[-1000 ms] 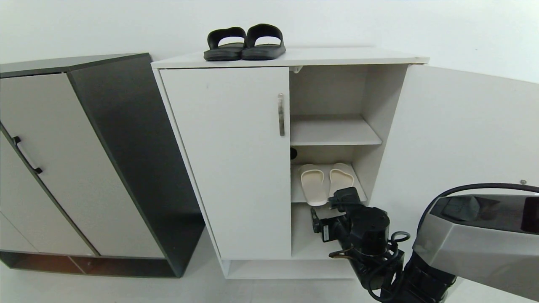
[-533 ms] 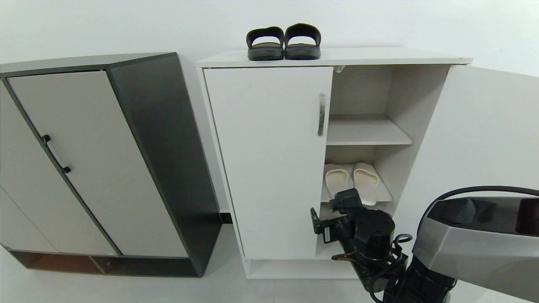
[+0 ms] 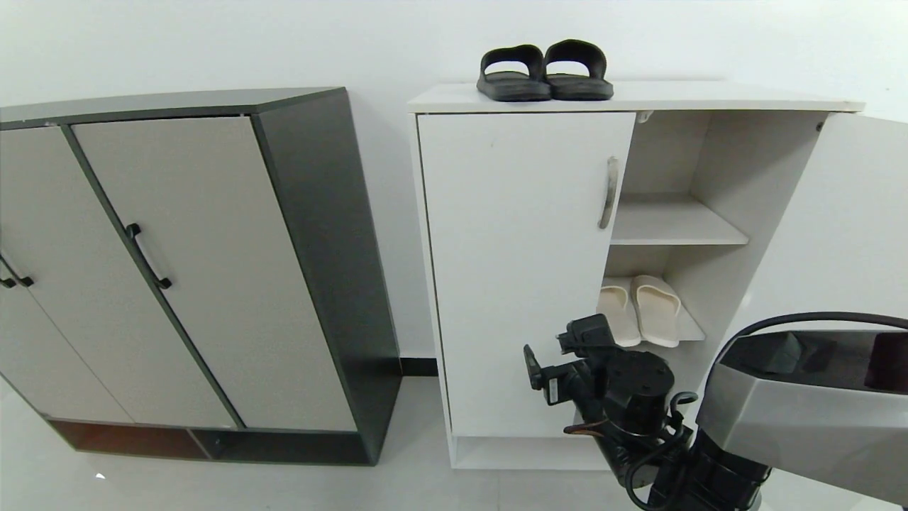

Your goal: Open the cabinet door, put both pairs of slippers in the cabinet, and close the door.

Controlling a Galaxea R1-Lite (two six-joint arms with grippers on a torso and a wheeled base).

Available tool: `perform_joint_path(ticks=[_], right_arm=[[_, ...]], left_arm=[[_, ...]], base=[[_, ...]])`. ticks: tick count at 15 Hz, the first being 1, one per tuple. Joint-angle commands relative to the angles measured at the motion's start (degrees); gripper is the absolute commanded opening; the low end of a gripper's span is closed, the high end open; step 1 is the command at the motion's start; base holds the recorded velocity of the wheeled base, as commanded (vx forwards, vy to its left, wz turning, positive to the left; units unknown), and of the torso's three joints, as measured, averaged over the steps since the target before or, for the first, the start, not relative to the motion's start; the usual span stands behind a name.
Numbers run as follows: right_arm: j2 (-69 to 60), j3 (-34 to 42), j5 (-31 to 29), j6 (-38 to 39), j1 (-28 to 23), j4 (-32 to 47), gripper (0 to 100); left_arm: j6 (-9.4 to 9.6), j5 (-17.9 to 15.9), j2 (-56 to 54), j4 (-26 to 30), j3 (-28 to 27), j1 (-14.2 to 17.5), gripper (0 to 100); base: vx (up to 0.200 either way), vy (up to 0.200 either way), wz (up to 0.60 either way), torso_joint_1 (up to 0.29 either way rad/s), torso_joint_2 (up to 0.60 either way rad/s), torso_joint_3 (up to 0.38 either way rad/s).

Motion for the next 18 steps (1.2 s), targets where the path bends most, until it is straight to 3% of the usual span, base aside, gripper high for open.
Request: perform_joint_path(ticks=[1,14,18], right_arm=[[-0.66,0.57,1.22,-0.19,-0.69,0.23,100],[1.98,0.48,2.98,-0.63,-0.69,-0.83,100],[1.98,0.31,2.98,-0.63,-0.69,-0.83,100]], left_arm=[[-0.01,0.03,0.09,0.0,0.0,-0.01,0],[-0.01,0.03,0.09,0.0,0.0,-0.01,0],[-0.01,0.03,0.09,0.0,0.0,-0.01,0]], base=[[0.0,0.0,0.0,0.0,0.0,0.0],[0.0,0.0,0.0,0.0,0.0,0.0],[0.0,0.0,0.0,0.018,-0.24,-0.316]])
